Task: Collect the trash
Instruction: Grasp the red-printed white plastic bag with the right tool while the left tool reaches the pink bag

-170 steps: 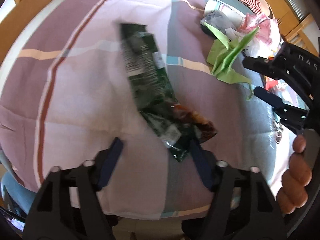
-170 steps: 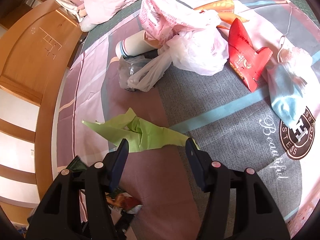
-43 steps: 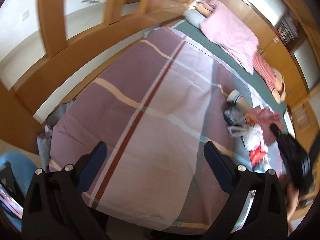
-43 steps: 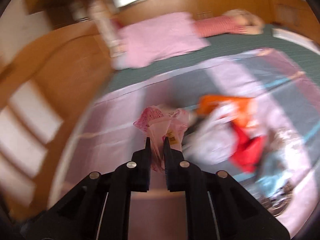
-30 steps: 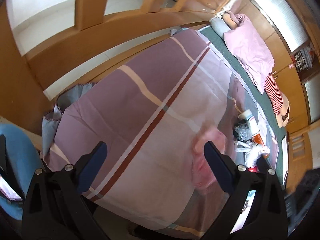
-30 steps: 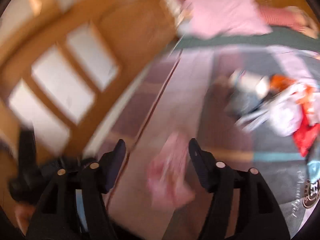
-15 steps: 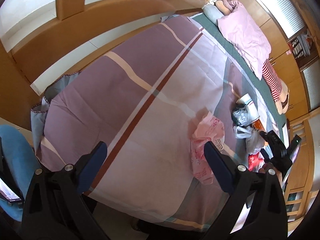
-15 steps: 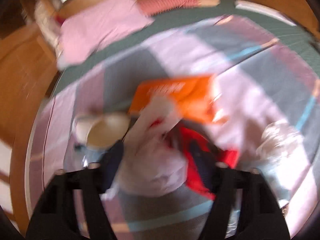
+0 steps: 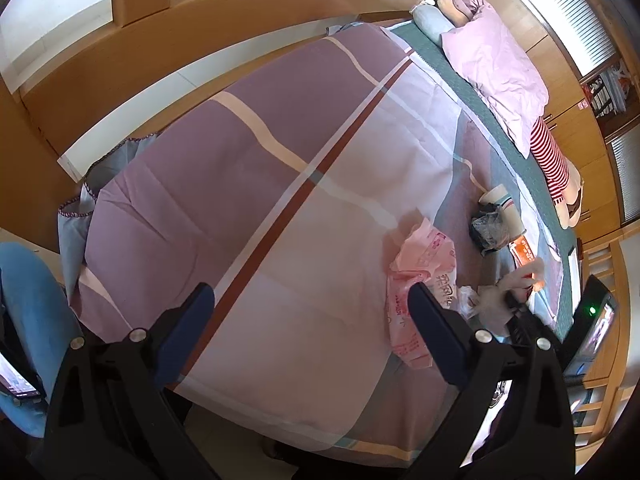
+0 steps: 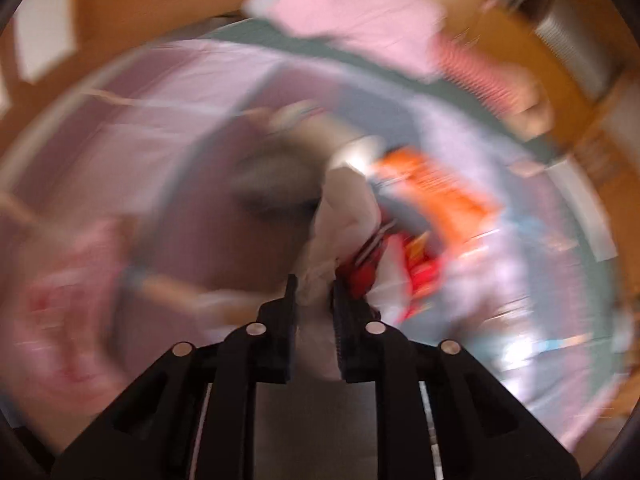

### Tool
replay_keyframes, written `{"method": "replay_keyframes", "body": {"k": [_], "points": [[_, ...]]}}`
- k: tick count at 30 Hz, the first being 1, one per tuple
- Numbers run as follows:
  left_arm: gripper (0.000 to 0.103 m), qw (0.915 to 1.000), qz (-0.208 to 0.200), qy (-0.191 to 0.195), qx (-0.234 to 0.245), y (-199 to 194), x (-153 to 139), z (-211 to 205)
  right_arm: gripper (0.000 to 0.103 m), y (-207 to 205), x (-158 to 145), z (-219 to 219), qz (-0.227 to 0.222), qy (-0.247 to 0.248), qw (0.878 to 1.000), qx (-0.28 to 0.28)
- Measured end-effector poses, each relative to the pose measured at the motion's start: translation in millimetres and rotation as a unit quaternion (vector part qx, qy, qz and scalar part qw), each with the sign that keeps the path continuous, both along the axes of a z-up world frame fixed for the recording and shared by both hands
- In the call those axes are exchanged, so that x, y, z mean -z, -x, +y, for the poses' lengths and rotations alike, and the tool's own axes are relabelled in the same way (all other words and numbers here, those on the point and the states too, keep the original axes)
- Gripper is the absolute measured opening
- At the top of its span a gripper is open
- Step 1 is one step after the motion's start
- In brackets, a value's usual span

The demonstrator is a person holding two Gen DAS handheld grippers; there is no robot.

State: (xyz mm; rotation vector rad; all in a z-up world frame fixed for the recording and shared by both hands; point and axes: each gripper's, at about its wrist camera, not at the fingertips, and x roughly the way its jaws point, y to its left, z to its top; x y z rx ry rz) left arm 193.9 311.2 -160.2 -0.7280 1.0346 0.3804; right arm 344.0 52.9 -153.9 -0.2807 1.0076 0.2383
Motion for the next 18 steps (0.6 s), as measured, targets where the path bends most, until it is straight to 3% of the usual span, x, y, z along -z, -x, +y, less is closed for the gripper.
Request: {"method": "replay_keyframes", "body": {"k": [1,3,5,7,9,13,18], "points": [[0.097,1.0000,0.001,0.001,-0.001,0.6,0.5,0.5,0.030,1.4,-4.0,-1.3,0.021,-0.053,0.998,-0.013],[0.097,1.0000,0.002,0.005,-0.003,0.8,1.9,1.3,0.041,2.8,-15.9,-6.5,0.061,-0.177,0.982,-0.038],[0.097,1.0000,0.003,0.008,-0.003,1.2,3.5,1.9,0.048,2.5,-22.7,-12.7,0.105,-0.296,0.948,-0.058],[0.097,0.9999,0.005,0.011,-0.002,0.8,4.6,1.4,0.048,4.0,-28.7,-21.0,0.102,-0.345,0.932,-0.050],[0.097,0.9999,0.005,0.012,-0.001,1.4,5.2,0.9,0.049,5.5,-37.0,-32.7,0.053,-0.332,0.942,-0.005],[0.097,0.9998,0.007,0.016,-0.003,2.2,6.8,0.9,0.070,-7.7,-33.9,-50.2,-0.009,-0.273,0.958,0.088],[0.097,0.9998,0.013,0.016,0.003,1.1,10.4,-2.7,0.070,-42.7,6.2,-41.6,0.041,-0.256,0.956,0.134]]}}
